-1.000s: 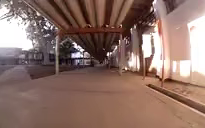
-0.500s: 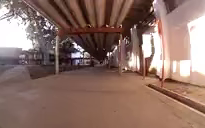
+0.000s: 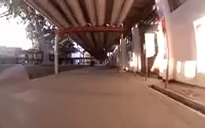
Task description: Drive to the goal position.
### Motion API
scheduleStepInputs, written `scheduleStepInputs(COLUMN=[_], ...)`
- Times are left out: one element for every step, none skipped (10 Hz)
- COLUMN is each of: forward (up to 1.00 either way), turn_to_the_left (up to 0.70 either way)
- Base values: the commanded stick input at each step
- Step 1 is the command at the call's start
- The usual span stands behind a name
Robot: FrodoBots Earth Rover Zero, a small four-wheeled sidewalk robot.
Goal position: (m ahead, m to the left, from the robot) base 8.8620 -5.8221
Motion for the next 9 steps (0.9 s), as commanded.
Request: scheduleStepInputs(forward=[0.70,0.70,0.70,0.70,0.70,0.70,0.70,0.70,0.70], turn_to_the_left=[0.00,0.00,0.00,0.00,0.00,0.00,0.00,0.00,0.00])
